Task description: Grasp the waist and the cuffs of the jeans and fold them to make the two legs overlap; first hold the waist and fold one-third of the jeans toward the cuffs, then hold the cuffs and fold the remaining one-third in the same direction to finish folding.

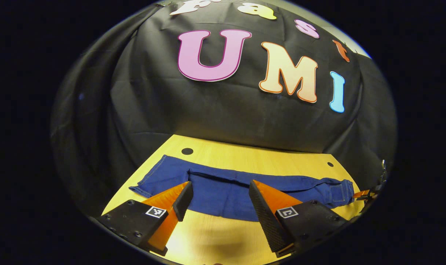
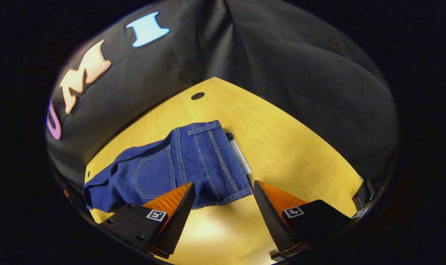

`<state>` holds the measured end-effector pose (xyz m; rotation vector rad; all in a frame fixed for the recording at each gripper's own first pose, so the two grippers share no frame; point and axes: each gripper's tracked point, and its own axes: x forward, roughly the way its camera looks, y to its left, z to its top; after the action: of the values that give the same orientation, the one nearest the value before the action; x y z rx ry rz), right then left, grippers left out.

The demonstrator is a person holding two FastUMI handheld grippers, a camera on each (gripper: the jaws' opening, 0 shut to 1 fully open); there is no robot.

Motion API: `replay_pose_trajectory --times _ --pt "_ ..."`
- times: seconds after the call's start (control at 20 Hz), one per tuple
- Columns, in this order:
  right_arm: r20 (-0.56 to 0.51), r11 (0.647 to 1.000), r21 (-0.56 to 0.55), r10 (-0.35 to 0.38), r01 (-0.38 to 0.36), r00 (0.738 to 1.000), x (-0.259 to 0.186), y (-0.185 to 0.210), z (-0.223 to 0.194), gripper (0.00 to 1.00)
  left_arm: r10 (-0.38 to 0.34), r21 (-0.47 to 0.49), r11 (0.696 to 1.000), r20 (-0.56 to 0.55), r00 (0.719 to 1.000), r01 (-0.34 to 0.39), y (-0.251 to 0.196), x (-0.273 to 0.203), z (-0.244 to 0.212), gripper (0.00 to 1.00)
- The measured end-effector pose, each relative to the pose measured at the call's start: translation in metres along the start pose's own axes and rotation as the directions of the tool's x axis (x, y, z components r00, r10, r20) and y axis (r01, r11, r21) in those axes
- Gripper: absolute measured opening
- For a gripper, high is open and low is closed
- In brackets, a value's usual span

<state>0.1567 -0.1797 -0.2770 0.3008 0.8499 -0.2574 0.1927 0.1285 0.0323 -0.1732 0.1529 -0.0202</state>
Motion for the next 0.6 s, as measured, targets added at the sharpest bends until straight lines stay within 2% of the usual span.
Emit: replay_pose_trajectory --times 0.1,0.15,0.25,0.3,0.4,0.45,0.55,0.6 --pt "-0.033 1.000 -0.015 0.010 -0.011 0.999 0.009 -0.006 -0.004 0.99 0.008 -0.018 1.000 0.004 1.000 -0.008 -0.008 -0.005 0.000 0.93" --pt "-0.046 1.000 -0.012 0.026 -0.026 0.999 0.010 -0.006 -0.005 0.88 0.010 -0.033 0.999 0.013 1.000 -0.010 -0.013 -0.008 0.002 0.94" --pt "-0.043 0.998 -0.009 0.054 -0.055 0.998 0.015 -0.002 -0.003 0.88 0.025 -0.066 0.998 0.031 0.999 -0.022 -0.018 -0.012 0.004 0.93" --pt "-0.053 0.998 -0.020 0.061 -0.062 0.997 0.014 -0.001 -0.005 0.93 0.036 -0.079 0.996 0.033 0.999 -0.033 -0.019 -0.013 0.005 0.93" --pt "-0.054 0.997 -0.047 0.062 -0.064 0.997 0.015 -0.003 -0.007 0.82 0.057 -0.089 0.995 0.029 0.998 -0.055 -0.020 -0.014 0.000 0.93" --pt "-0.049 0.996 -0.058 0.061 -0.063 0.997 0.014 -0.002 -0.008 0.86 0.069 -0.084 0.994 0.028 0.997 -0.066 -0.021 -0.014 -0.003 0.93" --pt "-0.068 0.996 -0.044 0.072 -0.075 0.995 0.017 0.004 -0.010 0.83 0.097 -0.067 0.993 0.015 0.995 -0.096 -0.018 -0.015 -0.009 0.93" --pt "-0.089 0.998 -0.004 0.064 -0.065 0.994 0.015 0.006 -0.013 0.77 0.108 -0.064 0.992 0.008 0.994 -0.107 -0.015 -0.015 -0.011 0.93"
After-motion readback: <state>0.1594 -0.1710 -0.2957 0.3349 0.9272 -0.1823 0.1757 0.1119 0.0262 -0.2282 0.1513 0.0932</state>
